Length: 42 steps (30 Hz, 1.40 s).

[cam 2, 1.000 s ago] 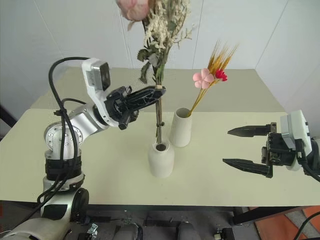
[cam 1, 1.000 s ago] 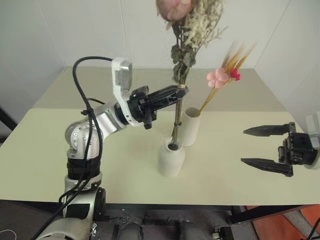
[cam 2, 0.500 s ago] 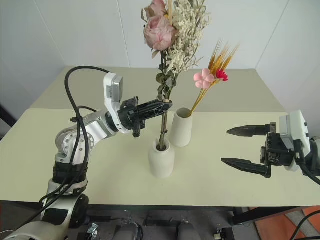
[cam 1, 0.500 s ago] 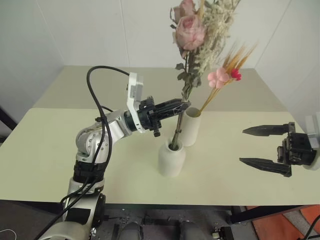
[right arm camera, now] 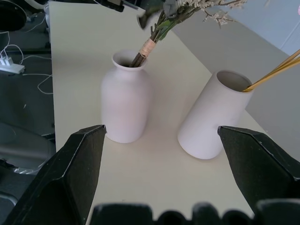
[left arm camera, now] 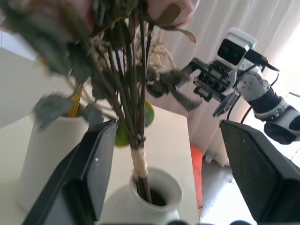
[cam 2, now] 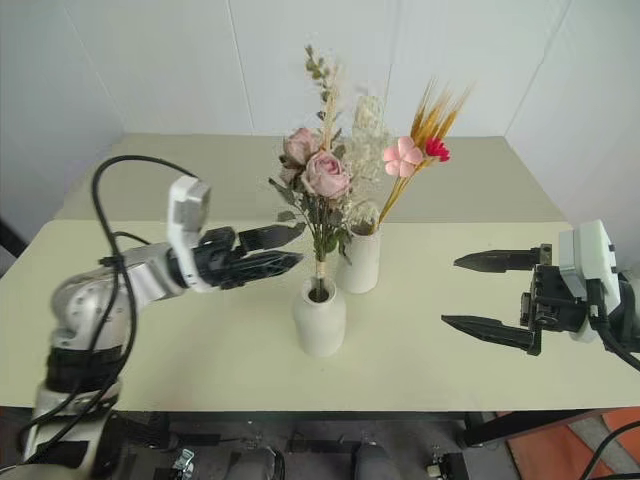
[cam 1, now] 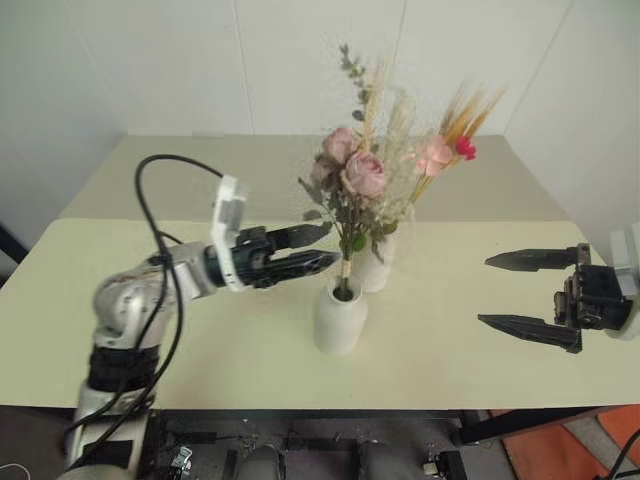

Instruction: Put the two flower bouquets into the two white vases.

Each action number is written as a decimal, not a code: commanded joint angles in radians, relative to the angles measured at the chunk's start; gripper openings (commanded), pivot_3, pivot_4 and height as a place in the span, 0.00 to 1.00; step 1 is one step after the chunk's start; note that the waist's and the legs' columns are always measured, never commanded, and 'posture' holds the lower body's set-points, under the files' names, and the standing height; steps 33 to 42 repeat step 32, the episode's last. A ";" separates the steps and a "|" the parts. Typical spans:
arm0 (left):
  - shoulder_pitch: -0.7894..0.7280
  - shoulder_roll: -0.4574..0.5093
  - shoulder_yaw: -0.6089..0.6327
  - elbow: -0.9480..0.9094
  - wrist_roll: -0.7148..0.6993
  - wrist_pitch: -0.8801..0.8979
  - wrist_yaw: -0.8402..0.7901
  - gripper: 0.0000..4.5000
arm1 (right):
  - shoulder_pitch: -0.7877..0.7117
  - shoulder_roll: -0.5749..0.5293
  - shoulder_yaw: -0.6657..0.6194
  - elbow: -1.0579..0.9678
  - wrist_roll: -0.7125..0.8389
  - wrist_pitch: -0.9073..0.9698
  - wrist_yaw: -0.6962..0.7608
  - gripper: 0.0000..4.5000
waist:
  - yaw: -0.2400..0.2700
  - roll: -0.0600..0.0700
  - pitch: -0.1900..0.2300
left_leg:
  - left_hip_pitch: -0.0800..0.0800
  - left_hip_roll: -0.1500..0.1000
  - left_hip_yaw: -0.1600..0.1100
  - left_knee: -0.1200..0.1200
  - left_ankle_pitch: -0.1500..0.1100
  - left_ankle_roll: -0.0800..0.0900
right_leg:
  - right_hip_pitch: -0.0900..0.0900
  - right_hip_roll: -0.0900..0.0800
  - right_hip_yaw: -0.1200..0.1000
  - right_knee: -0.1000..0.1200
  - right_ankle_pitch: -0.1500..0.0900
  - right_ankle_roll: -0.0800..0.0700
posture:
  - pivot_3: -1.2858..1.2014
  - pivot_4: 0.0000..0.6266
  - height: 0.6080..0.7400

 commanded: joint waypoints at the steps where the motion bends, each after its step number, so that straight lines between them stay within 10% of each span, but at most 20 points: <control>1: 0.058 0.096 0.056 -0.072 -0.039 -0.001 -0.087 0.99 | -0.031 -0.005 -0.003 0.002 -0.002 -0.025 -0.001 1.00 | 0.001 0.000 0.000 | 0.000 0.000 0.000 0.000 0.000 0.000 | 0.000 0.000 0.000 0.000 0.000 0.000 | 0.52 0.24 1.00; 16: 0.429 0.427 0.329 -0.016 0.099 -0.240 -0.422 0.99 | -0.062 -0.016 0.031 0.058 -0.035 -0.039 0.036 1.00 | 0.017 0.001 0.000 | 0.000 0.002 0.003 -0.001 0.000 0.000 | -0.001 0.000 0.000 -0.001 -0.003 -0.003 | 0.52 0.24 1.00; 42: 0.462 0.378 0.452 -0.080 0.062 -0.254 -0.306 0.99 | -0.092 -0.034 0.026 0.111 -0.059 -0.038 0.043 1.00 | 0.017 0.001 0.001 | 0.000 0.002 0.004 -0.001 0.000 0.000 | -0.002 0.000 0.000 -0.001 -0.003 -0.003 | 0.52 0.24 1.00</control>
